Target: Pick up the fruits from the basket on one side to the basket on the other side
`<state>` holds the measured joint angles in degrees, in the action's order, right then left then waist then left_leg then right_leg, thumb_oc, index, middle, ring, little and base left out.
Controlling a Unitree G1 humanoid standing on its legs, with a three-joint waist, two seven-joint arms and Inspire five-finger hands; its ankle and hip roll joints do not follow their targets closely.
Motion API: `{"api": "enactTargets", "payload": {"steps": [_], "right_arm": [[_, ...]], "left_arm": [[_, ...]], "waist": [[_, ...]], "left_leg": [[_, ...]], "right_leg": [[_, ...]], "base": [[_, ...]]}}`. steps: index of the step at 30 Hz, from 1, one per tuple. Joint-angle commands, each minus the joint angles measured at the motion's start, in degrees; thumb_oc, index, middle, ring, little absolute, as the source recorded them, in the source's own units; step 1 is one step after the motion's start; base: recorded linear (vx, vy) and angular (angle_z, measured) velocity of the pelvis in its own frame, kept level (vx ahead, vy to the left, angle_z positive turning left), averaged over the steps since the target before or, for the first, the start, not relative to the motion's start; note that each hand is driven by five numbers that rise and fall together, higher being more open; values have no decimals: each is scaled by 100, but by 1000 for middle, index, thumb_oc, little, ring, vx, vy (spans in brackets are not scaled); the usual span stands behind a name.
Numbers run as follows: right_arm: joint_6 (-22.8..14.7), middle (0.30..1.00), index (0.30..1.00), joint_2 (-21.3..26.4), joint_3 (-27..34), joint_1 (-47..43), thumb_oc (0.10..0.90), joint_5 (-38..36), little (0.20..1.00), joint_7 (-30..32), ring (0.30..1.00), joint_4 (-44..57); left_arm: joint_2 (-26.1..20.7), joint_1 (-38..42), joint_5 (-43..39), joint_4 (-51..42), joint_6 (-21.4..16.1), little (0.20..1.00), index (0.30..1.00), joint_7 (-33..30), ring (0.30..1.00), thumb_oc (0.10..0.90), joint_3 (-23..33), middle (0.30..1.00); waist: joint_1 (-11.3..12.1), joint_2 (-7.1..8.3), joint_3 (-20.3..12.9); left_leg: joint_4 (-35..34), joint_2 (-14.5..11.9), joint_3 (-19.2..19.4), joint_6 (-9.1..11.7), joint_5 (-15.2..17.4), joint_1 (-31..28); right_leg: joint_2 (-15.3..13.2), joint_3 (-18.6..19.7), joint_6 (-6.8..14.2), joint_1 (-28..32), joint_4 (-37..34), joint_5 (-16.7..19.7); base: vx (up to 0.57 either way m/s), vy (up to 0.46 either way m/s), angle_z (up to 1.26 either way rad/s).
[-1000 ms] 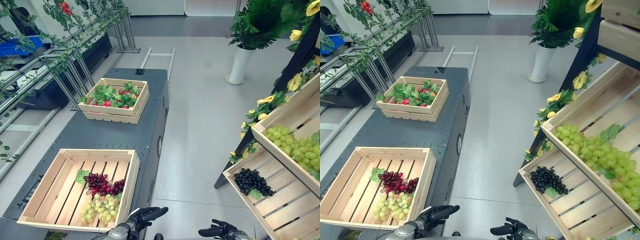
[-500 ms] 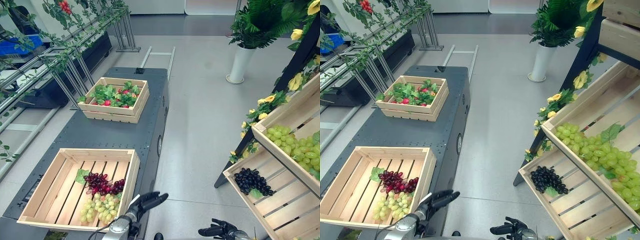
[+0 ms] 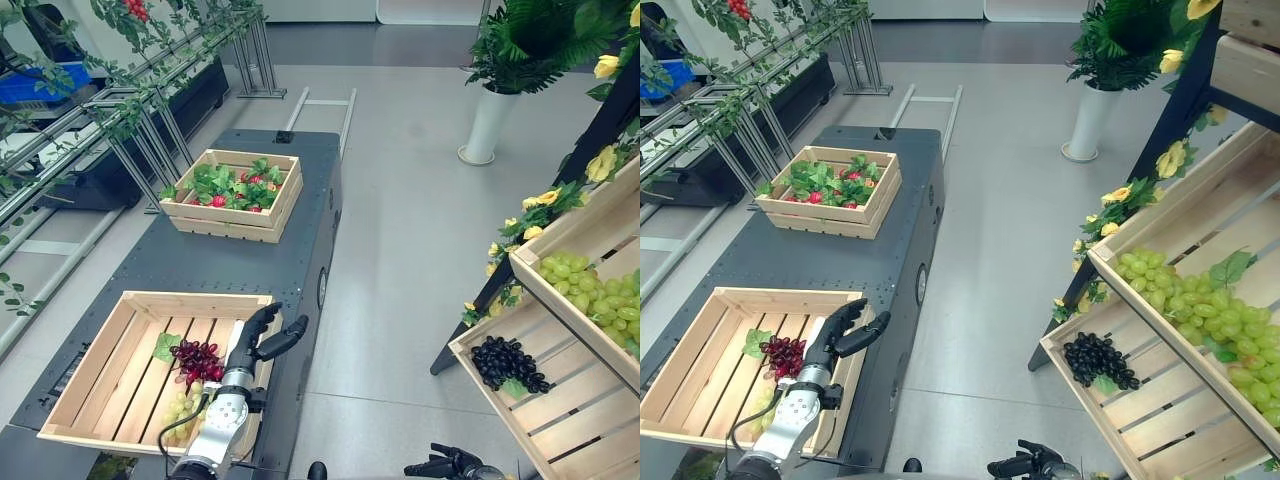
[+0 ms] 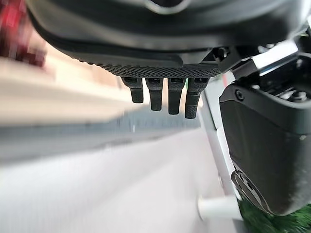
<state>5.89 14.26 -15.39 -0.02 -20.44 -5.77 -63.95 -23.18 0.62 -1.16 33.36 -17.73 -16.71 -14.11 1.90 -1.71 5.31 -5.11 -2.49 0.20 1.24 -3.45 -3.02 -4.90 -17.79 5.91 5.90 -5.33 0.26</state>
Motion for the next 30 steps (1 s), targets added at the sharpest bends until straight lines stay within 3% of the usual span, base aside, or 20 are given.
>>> {"api": "enactTargets", "payload": {"steps": [1, 6, 10, 12, 19, 30], "right_arm": [[-171, 900, 900, 232, -1, 95, 800, 310, 900, -352, 900, 21], [-250, 900, 900, 370, -32, 89, 800, 355, 900, -431, 900, 74], [-356, 900, 900, 499, -79, -44, 800, 330, 900, -452, 900, 87], [-409, 900, 900, 530, -93, -69, 800, 321, 900, -474, 900, 96], [-559, 900, 900, 689, -191, -251, 800, 118, 900, -479, 900, 196], [-841, 900, 900, 763, -343, -279, 800, -175, 900, -521, 900, 584]], "left_arm": [[-689, 514, 746, -562, -106, 900, 900, -739, 900, 800, 639, 900], [-1074, 438, 1412, -654, 261, 900, 900, -1215, 900, 800, 740, 900], [-1453, 408, 1918, -601, 918, 900, 900, -1466, 900, 800, 811, 900], [-1566, 372, 2093, -577, 1075, 900, 900, -1549, 900, 800, 837, 900], [-2248, 214, 2324, -473, 2055, 900, 900, -1500, 900, 800, 1036, 900], [-2957, 446, 2318, -223, 2927, 900, 900, -1268, 900, 800, 1119, 900]], "waist": [[200, 171, -18], [290, 147, 203], [378, 114, 519], [398, 110, 605], [543, 94, 1152], [579, 236, 1746]], "left_leg": [[11, 222, 332, 81, 283, -6], [184, 200, 277, 121, 207, 235], [390, 121, 258, 188, 123, 572], [418, 93, 275, 206, 87, 663], [1119, 1, 298, 250, 120, 1367], [2308, -89, 301, 215, 454, 2320]], "right_leg": [[73, 109, -156, -160, 424, -158], [93, 28, -250, -388, 756, -330], [102, -76, -325, -622, 990, -438], [110, -101, -341, -663, 996, -446], [171, -298, -487, -1015, 1412, -639], [164, -325, -608, -1585, 2350, -1010]], "base": [[11, 20, 6], [-27, 18, 4], [-100, 15, 26], [-77, -6, 28], [-93, -7, 20], [-7, 15, 6]]}}
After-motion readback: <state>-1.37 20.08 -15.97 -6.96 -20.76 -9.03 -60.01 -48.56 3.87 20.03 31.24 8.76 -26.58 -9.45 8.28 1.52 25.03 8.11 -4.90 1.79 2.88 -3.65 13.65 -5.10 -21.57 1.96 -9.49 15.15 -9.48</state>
